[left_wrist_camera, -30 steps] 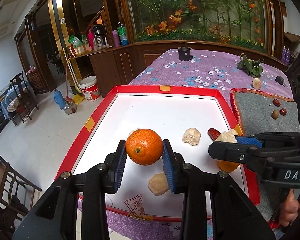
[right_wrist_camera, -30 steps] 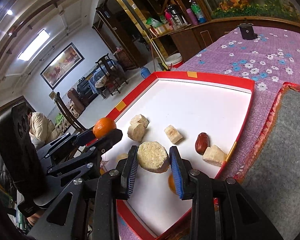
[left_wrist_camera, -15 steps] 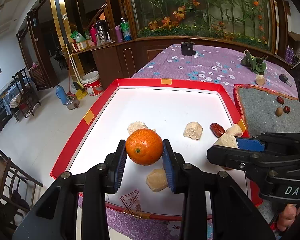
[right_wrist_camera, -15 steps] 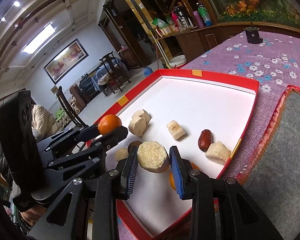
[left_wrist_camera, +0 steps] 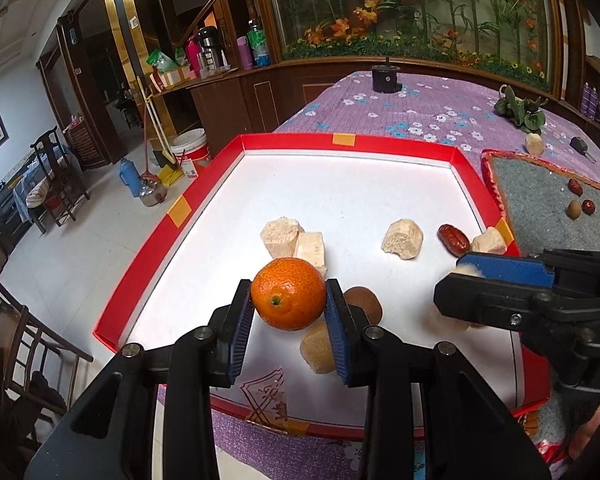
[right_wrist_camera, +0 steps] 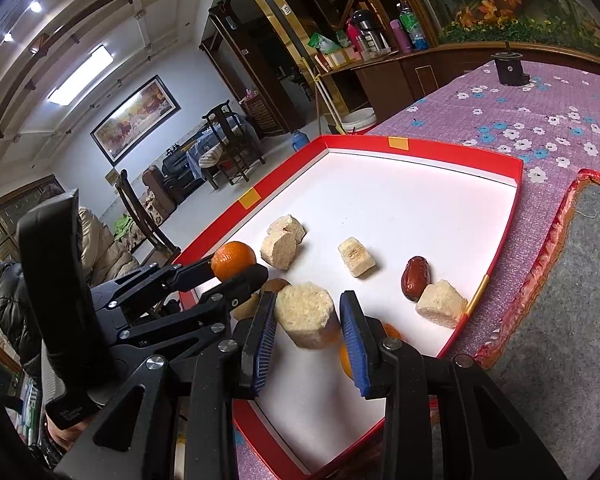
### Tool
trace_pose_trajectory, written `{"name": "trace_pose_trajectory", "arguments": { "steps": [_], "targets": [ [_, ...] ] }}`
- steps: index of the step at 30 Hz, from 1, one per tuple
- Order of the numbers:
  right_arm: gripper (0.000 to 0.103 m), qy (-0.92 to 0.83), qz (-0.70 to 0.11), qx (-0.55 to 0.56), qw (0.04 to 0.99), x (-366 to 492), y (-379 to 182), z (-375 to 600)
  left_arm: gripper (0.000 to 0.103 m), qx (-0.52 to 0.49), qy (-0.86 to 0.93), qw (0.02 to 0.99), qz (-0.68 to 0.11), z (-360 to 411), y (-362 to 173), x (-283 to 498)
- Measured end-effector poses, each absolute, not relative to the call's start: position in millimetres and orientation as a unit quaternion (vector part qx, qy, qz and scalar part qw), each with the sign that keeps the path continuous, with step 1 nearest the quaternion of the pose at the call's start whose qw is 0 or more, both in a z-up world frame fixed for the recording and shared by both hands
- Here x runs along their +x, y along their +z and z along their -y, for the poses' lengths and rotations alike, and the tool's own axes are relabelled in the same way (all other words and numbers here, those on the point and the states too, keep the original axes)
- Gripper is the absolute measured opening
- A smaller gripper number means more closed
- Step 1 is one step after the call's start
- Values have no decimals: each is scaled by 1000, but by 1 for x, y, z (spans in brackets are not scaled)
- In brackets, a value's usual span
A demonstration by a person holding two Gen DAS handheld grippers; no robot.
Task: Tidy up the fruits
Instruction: 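Carry the orange and cake to the white tray and open both tools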
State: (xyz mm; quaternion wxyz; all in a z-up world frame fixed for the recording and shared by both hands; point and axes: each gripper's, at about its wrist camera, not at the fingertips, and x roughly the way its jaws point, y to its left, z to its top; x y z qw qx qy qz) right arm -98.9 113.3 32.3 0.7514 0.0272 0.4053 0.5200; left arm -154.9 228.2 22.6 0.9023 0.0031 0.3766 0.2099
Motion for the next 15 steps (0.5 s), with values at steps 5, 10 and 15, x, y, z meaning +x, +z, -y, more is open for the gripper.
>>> {"name": "trace_pose_trajectory", "arguments": {
  "steps": [5, 10, 15],
  "targets": [
    [32, 520, -406, 28, 751, -98, 32, -114, 33, 4, 214, 902, -375, -227, 22, -156],
    [32, 521, -406, 28, 750, -98, 32, -113, 33, 22, 218, 901, -374, -222, 22, -156],
    [33, 524, -408, 34, 747, -96, 30, -110, 39, 28, 223, 905, -362, -215, 29, -164]
  ]
}}
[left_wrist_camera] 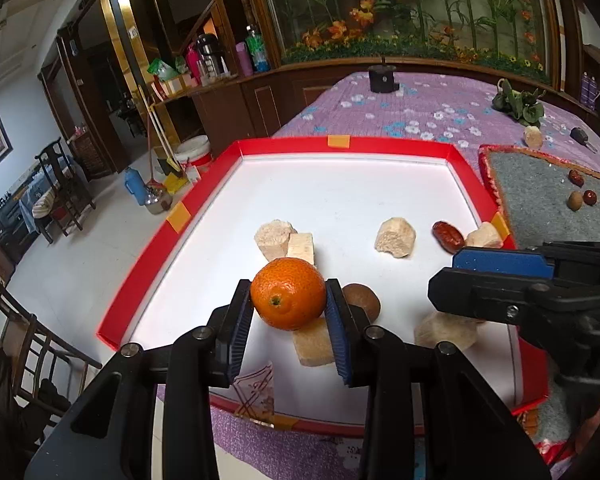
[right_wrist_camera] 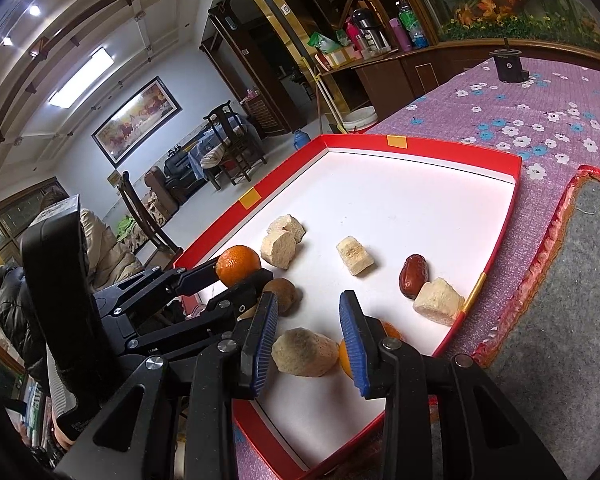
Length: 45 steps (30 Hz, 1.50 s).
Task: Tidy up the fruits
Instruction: 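Carry the orange and cake to the white tray and open both tools, then move both tools back over the grey mat toward the kiwis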
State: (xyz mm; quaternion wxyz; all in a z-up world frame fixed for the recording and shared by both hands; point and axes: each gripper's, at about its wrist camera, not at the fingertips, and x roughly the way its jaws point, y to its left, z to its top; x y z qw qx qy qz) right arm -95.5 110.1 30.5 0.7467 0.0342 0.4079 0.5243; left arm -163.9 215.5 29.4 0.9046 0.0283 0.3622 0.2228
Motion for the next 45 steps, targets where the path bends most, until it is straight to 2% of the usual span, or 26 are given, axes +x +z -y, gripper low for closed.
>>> {"name": "trace_pose_trajectory", "arguments": {
  "steps": [1, 2, 8, 11, 14, 18, 27, 31, 45],
  "targets": [
    [33, 526, -409, 37, 745, -94, 30, -109, 48, 31, 230, 906, -355, -213, 32, -167],
    [33, 527, -410, 41, 743, -93, 29, -107, 51, 34, 236, 907, -347, -211, 36, -171],
    [33, 533, -413, 59, 736, -87, 29, -98, 57, 34, 251, 925, -284, -203, 74, -216],
    [40, 534, -405, 63, 739, -89, 32, -93, 57, 29, 252, 928, -272, -202, 86, -237],
    [41, 536, -393, 70, 744, -91, 37, -88, 57, 36, 257, 929, -263, -198, 93, -255],
    [41, 536, -369, 63, 757, -100, 44, -85, 63, 42, 262, 929, -256, -188, 98, -274],
    [45, 508, -374, 101, 770, -111, 51, -50, 64, 76, 231, 939, -244, -147, 102, -300],
    [45, 491, -356, 113, 787, -110, 64, -22, 67, 84, 214, 946, -230, -132, 108, -308],
    [49, 409, -318, 141, 844, -98, 97, 65, 67, 87, 188, 952, -224, -122, 106, -308]
  ]
}}
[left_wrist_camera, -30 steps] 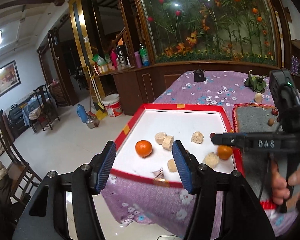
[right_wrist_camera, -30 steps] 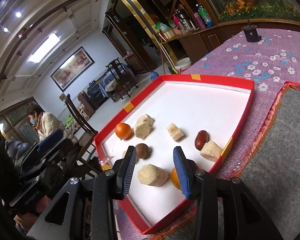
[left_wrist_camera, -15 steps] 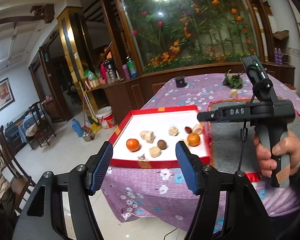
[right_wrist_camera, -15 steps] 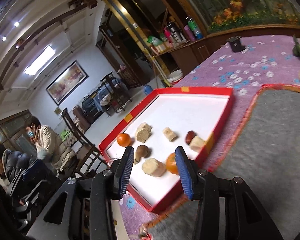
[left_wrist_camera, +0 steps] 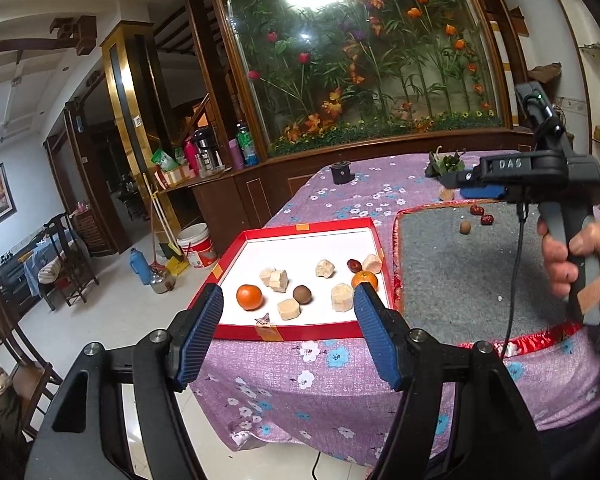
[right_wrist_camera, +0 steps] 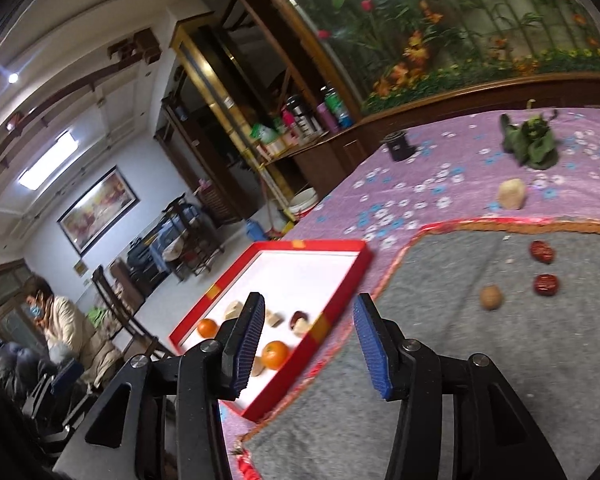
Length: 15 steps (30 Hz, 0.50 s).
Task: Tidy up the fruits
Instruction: 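Move both tools back over the grey mat toward the kiwis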
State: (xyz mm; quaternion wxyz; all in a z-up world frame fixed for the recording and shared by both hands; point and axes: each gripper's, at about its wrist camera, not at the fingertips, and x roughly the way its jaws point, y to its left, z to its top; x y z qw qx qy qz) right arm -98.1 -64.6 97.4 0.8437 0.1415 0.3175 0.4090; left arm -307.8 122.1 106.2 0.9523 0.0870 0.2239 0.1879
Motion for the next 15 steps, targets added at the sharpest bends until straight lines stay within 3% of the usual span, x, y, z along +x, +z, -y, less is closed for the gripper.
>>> {"name": "trace_pose_trajectory", "arguments": {
  "steps": [15],
  "targets": [
    [52, 366, -316, 144, 864, -73, 109, 93, 67, 97, 177, 950, -238, -118, 98, -293]
  ]
}}
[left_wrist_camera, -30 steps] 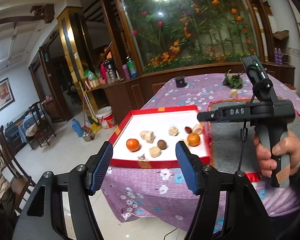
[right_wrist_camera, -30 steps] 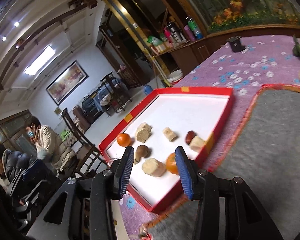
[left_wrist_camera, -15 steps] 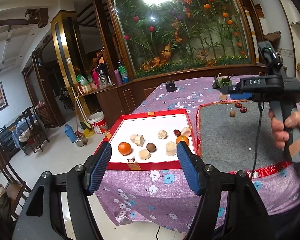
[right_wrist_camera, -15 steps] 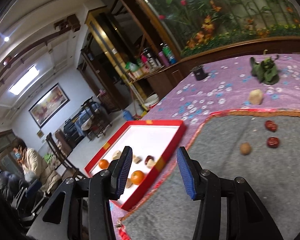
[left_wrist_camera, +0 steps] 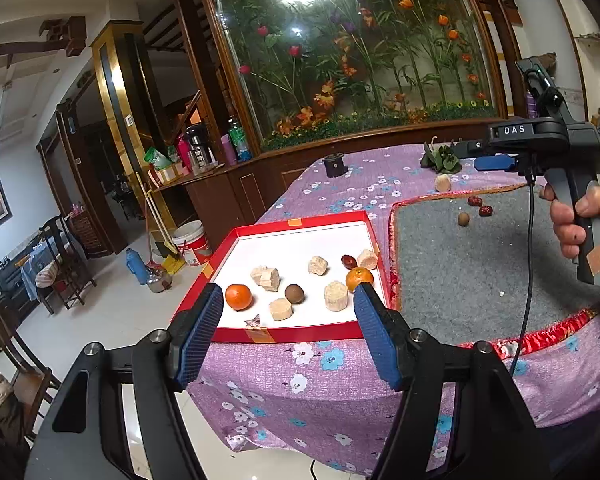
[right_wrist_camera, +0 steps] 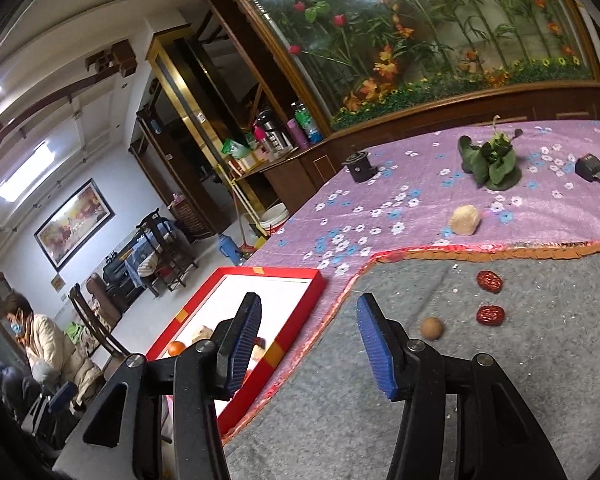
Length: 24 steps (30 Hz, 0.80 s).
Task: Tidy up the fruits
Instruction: 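Move both tools back over the grey mat toward the kiwis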
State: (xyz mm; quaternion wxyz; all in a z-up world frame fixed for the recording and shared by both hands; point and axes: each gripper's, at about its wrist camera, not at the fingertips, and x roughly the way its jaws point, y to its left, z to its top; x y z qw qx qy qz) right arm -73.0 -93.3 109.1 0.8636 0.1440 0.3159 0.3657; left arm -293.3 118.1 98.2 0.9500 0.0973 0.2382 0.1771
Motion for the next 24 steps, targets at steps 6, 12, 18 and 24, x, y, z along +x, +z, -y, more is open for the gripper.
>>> {"name": "trace_pose_trajectory", "arguments": {
  "steps": [6, 12, 18, 24],
  "targets": [
    [53, 348, -312, 142, 873, -63, 110, 110, 67, 108, 163, 950, -245, -107, 96, -280],
    [57, 324, -300, 179, 879, -50, 109, 152, 67, 122, 139, 947, -263, -91, 87, -260],
    [58, 292, -303, 201, 884, -44, 102, 194, 67, 150, 110, 944, -271, -68, 83, -246],
    [59, 280, -299, 202, 890, -43, 103, 206, 67, 150, 105, 945, -270, -65, 86, -247]
  ]
}}
